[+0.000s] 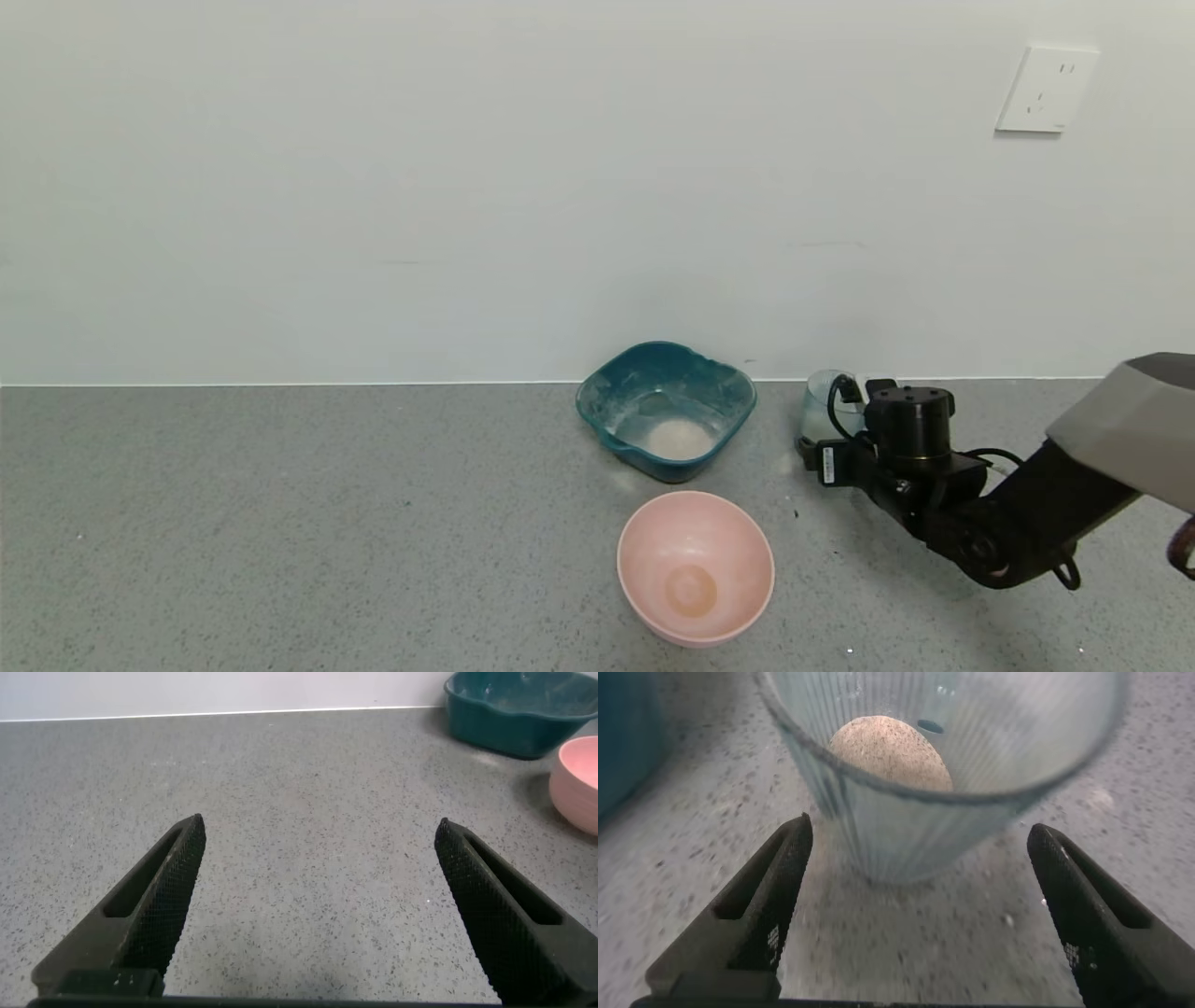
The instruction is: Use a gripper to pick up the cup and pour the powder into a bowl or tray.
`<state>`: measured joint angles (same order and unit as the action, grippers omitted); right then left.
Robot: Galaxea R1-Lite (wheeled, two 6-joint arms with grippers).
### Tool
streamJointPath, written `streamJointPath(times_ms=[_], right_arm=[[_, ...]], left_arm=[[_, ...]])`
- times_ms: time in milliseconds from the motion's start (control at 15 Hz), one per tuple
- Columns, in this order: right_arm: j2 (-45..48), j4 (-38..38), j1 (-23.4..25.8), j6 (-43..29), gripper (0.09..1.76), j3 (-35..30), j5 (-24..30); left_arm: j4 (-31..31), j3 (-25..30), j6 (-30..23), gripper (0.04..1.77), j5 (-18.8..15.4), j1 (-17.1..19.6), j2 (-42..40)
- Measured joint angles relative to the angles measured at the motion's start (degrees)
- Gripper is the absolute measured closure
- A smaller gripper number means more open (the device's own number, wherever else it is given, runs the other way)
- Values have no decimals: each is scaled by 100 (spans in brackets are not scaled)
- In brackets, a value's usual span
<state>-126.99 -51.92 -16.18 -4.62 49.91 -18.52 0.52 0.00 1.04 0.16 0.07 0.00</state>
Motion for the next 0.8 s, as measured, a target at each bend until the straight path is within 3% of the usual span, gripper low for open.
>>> streamJointPath(times_ms=[333,800], right_arm=[[1604,864,-9,2,16,-940,533],[4979,3473,-74,7,15,-1530,937]], left_arm=[[-4,0,1,5,0,-2,0],[-4,0,1,5,0,0,0]])
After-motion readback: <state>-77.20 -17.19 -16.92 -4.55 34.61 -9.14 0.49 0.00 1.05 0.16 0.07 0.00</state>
